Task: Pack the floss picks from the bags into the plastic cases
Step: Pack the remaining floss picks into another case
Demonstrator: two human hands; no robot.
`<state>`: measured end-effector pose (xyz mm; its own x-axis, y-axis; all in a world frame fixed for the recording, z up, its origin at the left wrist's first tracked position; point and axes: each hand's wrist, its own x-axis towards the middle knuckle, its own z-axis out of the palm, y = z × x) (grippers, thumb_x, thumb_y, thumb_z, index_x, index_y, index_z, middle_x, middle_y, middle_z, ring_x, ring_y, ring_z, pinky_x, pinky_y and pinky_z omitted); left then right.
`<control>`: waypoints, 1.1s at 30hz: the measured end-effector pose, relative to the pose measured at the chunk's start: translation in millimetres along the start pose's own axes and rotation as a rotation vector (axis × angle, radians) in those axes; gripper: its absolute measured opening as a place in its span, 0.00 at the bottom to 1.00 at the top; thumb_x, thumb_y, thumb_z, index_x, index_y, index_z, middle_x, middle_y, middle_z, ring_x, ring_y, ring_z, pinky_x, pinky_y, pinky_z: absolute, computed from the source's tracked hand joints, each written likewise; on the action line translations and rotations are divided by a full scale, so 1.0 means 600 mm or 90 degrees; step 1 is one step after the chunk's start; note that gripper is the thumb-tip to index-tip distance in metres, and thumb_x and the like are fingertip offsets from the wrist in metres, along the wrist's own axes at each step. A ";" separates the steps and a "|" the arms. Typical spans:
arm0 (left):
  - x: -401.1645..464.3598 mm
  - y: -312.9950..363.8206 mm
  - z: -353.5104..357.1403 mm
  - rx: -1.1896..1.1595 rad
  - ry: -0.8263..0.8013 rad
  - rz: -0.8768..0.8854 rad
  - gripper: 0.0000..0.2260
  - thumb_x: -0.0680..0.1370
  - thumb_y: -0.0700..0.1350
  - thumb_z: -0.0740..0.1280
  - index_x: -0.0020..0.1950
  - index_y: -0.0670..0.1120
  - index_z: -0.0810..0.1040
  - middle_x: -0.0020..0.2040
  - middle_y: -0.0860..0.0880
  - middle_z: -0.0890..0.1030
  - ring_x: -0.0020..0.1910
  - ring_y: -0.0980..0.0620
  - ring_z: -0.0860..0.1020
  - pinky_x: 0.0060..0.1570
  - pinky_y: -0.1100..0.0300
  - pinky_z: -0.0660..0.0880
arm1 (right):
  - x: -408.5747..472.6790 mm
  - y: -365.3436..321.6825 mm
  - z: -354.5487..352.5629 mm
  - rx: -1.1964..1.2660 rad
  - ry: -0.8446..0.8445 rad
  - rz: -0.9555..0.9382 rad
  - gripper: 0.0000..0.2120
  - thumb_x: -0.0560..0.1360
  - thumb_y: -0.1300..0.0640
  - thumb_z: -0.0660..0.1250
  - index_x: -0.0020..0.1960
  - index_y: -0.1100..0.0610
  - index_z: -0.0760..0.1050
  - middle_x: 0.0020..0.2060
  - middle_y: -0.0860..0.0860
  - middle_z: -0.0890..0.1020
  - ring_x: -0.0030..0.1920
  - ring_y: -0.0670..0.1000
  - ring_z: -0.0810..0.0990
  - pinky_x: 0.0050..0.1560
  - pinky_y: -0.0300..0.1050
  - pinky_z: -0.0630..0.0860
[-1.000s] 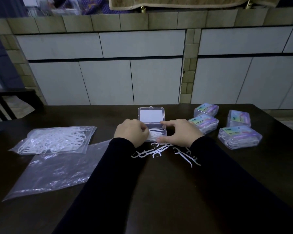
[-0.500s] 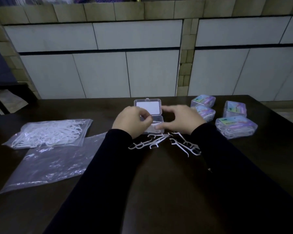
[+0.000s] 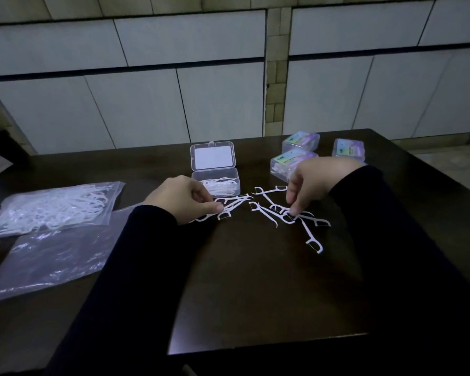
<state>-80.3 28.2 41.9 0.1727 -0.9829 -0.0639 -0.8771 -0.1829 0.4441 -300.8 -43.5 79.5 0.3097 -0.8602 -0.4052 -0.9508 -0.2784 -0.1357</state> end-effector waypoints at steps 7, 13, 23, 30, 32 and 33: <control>0.001 0.010 0.011 0.004 -0.015 0.025 0.06 0.71 0.55 0.74 0.41 0.54 0.82 0.39 0.55 0.81 0.41 0.59 0.77 0.42 0.63 0.72 | 0.002 0.018 0.009 -0.006 -0.054 0.018 0.20 0.67 0.52 0.77 0.57 0.51 0.77 0.53 0.49 0.78 0.57 0.51 0.74 0.53 0.47 0.71; 0.001 0.021 0.024 0.007 0.013 0.093 0.04 0.73 0.53 0.72 0.40 0.55 0.81 0.43 0.53 0.81 0.46 0.54 0.77 0.46 0.62 0.72 | 0.013 0.003 0.023 0.053 0.009 -0.029 0.18 0.69 0.43 0.74 0.53 0.52 0.79 0.47 0.48 0.81 0.49 0.47 0.77 0.46 0.42 0.71; 0.002 0.035 0.023 0.076 -0.028 0.038 0.22 0.71 0.62 0.70 0.63 0.57 0.78 0.41 0.57 0.74 0.43 0.58 0.73 0.43 0.63 0.68 | 0.011 -0.033 0.037 0.039 0.055 -0.078 0.17 0.70 0.46 0.74 0.54 0.54 0.80 0.49 0.50 0.82 0.50 0.48 0.79 0.51 0.43 0.76; 0.003 0.016 0.014 0.023 0.003 0.038 0.08 0.72 0.54 0.73 0.50 0.56 0.85 0.37 0.61 0.76 0.39 0.62 0.73 0.42 0.66 0.66 | 0.019 -0.026 0.038 0.057 0.119 -0.156 0.23 0.71 0.50 0.74 0.64 0.49 0.74 0.60 0.47 0.77 0.60 0.49 0.76 0.56 0.44 0.74; 0.005 0.014 0.013 0.033 0.000 0.030 0.06 0.73 0.52 0.73 0.50 0.57 0.84 0.39 0.60 0.76 0.40 0.61 0.73 0.42 0.66 0.67 | 0.019 -0.022 0.037 0.040 0.111 -0.170 0.32 0.71 0.49 0.74 0.73 0.48 0.66 0.69 0.47 0.72 0.67 0.50 0.70 0.63 0.46 0.70; 0.005 0.013 0.012 0.036 -0.003 0.024 0.06 0.74 0.52 0.72 0.50 0.57 0.84 0.39 0.59 0.76 0.40 0.60 0.73 0.43 0.65 0.67 | 0.017 -0.021 0.037 0.028 0.100 -0.168 0.34 0.72 0.48 0.73 0.74 0.48 0.64 0.71 0.47 0.70 0.69 0.50 0.69 0.64 0.47 0.69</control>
<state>-90.0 23.7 38.5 0.1371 -0.9892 -0.0524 -0.9067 -0.1466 0.3955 -285.4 -39.3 57.0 0.5387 -0.8168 -0.2064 -0.8352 -0.4858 -0.2576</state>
